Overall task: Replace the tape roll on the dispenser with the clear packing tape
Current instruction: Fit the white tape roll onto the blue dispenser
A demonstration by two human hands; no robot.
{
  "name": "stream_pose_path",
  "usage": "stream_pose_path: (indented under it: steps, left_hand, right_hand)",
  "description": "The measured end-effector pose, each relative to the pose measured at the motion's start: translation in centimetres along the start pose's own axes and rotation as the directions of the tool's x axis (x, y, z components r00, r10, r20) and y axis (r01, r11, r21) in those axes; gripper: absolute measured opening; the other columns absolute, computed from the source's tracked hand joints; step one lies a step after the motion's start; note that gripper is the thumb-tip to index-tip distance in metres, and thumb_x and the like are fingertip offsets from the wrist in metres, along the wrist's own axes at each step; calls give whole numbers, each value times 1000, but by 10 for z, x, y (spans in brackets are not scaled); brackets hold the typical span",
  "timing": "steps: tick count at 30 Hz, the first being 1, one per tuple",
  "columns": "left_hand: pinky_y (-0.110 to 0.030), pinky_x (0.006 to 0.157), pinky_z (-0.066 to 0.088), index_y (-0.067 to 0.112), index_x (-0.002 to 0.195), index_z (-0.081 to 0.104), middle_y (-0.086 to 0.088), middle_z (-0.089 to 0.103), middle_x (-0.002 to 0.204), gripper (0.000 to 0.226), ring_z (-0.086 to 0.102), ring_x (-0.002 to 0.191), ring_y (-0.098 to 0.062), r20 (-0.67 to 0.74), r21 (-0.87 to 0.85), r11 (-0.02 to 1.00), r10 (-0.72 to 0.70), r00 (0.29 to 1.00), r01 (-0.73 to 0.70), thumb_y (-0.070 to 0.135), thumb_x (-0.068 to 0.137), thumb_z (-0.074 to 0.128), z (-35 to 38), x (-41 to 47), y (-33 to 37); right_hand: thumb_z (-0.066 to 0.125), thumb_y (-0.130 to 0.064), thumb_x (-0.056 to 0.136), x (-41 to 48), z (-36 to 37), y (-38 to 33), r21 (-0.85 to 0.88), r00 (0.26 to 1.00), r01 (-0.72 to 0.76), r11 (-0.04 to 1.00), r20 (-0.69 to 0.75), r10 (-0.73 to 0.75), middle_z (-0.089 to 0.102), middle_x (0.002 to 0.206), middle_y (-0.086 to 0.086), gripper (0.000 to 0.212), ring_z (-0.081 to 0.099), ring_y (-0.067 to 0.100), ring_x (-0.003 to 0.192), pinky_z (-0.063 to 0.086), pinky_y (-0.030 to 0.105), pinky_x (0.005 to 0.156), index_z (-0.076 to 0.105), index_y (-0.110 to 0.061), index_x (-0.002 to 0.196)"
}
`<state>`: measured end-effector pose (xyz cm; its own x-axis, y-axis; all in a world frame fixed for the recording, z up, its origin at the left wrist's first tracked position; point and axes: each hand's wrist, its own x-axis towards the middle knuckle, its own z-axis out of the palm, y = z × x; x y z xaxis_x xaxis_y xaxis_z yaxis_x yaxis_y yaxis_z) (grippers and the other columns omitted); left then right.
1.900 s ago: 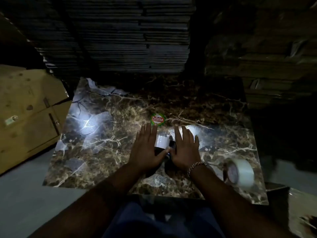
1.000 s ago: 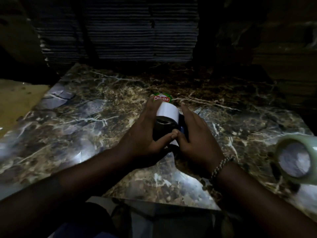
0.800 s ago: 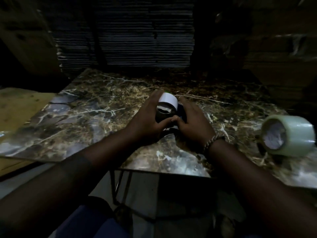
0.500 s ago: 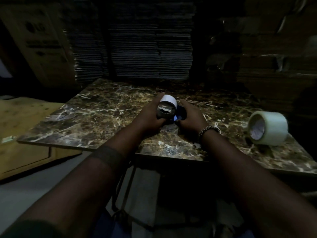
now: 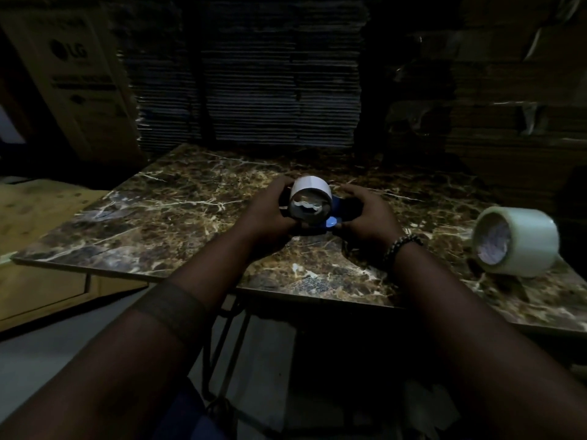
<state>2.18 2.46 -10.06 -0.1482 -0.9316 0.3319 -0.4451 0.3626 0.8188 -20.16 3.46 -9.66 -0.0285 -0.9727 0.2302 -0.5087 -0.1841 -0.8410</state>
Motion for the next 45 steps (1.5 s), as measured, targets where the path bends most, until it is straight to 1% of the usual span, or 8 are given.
stream_pose_path:
  steps: [9, 13, 19, 26, 31, 37, 41, 45]
  left_hand:
    - [-42, 91, 66, 27, 132, 58, 6, 71, 127, 81, 70, 117, -8, 42, -78, 996, -46, 998, 49, 18, 64, 102, -2, -4, 8]
    - [-33, 78, 67, 35, 134, 55, 8, 63, 130, 84, 69, 106, -9, 115, -132, 981, -125, 985, 140, -13, 73, 87, -13, -6, 9]
    - [-53, 93, 63, 22, 146, 55, -8, 67, 134, 85, 68, 117, -18, 147, -194, 944, -240, 960, 266, -27, 79, 72, -32, -5, 0]
    - [-12, 76, 58, 11, 145, 59, 1, 67, 134, 66, 64, 119, -7, 146, -43, 981, -183, 972, 191, -15, 86, 76, -32, -3, -3]
    - [-25, 102, 49, 14, 140, 68, -1, 67, 141, 55, 61, 131, -13, 190, 89, 991, -113, 975, 98, -9, 89, 75, -30, -1, -7]
    - [-23, 91, 57, 14, 118, 79, 1, 78, 112, 44, 72, 105, -10, 93, 51, 989, -140, 986, 136, -17, 87, 70, -31, -6, -7]
    - [-16, 62, 56, 12, 108, 84, 0, 80, 101, 34, 72, 77, 3, 99, 6, 991, -130, 987, 130, -14, 86, 75, -28, -11, -1]
    - [-40, 70, 57, 9, 101, 85, -14, 82, 96, 29, 77, 85, -25, 125, -92, 975, -188, 974, 200, -13, 85, 77, -26, -12, 0]
  right_hand:
    - [91, 1, 67, -3, -1, -3, 34, 1000, 4, 999, 15, -4, 67, 132, 10, 86, 66, 22, 115, 61, 43, 91, 55, -14, 144]
    - [80, 18, 70, -3, -13, -4, 163, 992, -87, 983, 105, 70, 62, 133, 10, 95, 69, 31, 110, 64, 40, 66, 47, -21, 151]
    - [72, 25, 74, -1, -41, 6, 164, 984, -153, 975, 113, 135, 67, 128, 4, 97, 68, 23, 112, 66, 43, 77, 46, -24, 153]
    - [75, 21, 75, -3, -39, 9, 98, 986, -155, 983, 73, 148, 71, 124, 7, 80, 71, 19, 105, 65, 43, 83, 55, -14, 145]
    - [83, 13, 72, -2, -39, 13, 1, 990, -121, 993, 79, 120, 73, 119, 4, 66, 72, 21, 105, 65, 46, 84, 69, -15, 130]
    - [87, -9, 77, -1, -30, 9, -267, 998, 1, 964, -62, -18, 74, 105, 3, 35, 68, 17, 95, 58, 37, 78, 76, -12, 110]
    - [87, -18, 79, 1, -28, 6, -399, 992, -8, 917, -118, -43, 73, 97, 7, 24, 65, 23, 89, 43, 28, 72, 69, -16, 95]
    - [84, -16, 80, -4, -28, 0, -400, 995, -1, 916, -92, -39, 76, 102, 5, 24, 70, 24, 95, 55, 33, 77, 74, -18, 101]
